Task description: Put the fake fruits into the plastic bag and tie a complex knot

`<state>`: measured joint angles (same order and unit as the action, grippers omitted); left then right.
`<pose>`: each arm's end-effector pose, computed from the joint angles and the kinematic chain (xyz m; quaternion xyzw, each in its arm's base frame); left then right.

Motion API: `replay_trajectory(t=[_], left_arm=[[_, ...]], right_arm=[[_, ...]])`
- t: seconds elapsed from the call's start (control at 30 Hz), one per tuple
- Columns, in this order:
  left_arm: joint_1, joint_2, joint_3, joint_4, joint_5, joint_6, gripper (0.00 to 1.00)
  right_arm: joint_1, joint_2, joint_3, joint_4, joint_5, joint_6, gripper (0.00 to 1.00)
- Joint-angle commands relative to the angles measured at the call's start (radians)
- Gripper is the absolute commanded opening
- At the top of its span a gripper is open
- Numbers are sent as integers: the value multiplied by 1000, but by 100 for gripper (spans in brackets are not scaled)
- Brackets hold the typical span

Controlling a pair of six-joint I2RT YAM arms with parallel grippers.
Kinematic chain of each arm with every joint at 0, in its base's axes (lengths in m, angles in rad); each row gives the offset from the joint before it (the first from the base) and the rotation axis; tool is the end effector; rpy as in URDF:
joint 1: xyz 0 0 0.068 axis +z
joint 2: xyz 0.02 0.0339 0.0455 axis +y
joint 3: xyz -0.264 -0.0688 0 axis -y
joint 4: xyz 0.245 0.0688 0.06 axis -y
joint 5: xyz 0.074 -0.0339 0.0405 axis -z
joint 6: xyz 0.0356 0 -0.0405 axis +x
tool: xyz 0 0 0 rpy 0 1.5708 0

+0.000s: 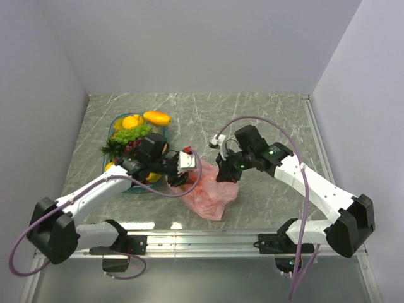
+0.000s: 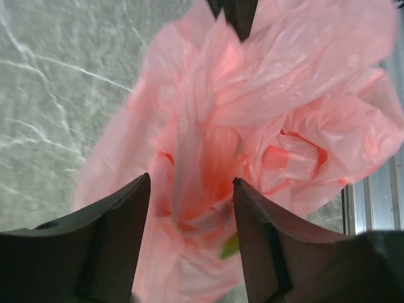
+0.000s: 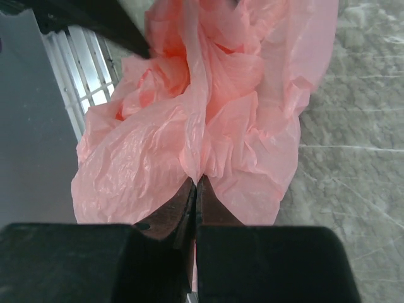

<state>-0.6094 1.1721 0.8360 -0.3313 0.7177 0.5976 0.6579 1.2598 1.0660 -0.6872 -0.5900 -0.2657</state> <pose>0.1898 -0.1610 0.2702 0.6043 0.6066 -0.3184 0.4068 0.1913 0.1729 0.2966 -0.4892 0.7623 0.3314 0.2640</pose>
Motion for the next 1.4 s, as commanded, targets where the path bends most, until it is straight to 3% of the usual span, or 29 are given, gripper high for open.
replay_trajectory(t=[0.0, 0.07, 0.1, 0.23, 0.33, 0.37, 0.5, 0.63, 0.87, 0.97, 1.0, 1.1, 1.37], left_arm=[[-29, 78, 63, 28, -18, 19, 37], [-27, 92, 89, -23, -21, 34, 17], [-24, 90, 101, -63, -30, 47, 1], [23, 25, 162, -77, 34, 9, 0], [23, 6, 201, -40, 89, -108, 0], [20, 14, 213, -34, 97, -178, 0], [16, 109, 293, 15, 86, -407, 0], [16, 144, 327, 103, 43, -590, 0], [17, 227, 414, 126, -84, -873, 0], [17, 267, 448, 132, -64, -987, 0], [16, 282, 454, 149, -52, -1013, 0], [16, 313, 462, 190, 25, -1088, 0], [14, 377, 508, 293, 213, -1239, 0]], right_arm=[[-55, -77, -11, 41, -48, 13, 0], [-86, -92, -23, 32, -54, 3, 0], [-101, -100, -43, 28, -54, -1, 0], [-144, -138, -101, 31, 40, -35, 3], [-149, -161, -97, 63, 136, -11, 47], [-153, -165, -89, 74, 163, 0, 70], [-191, -137, -6, 98, 176, 77, 73], [-299, -138, 18, 75, 72, 138, 73], [-366, -198, 124, 37, -14, 99, 72], [-365, -221, 146, 47, -65, 79, 74], [-365, -233, 122, 67, -65, 80, 75], [-342, -313, -5, 234, -21, 77, 94], [-204, -324, -179, 488, 202, -23, 98]])
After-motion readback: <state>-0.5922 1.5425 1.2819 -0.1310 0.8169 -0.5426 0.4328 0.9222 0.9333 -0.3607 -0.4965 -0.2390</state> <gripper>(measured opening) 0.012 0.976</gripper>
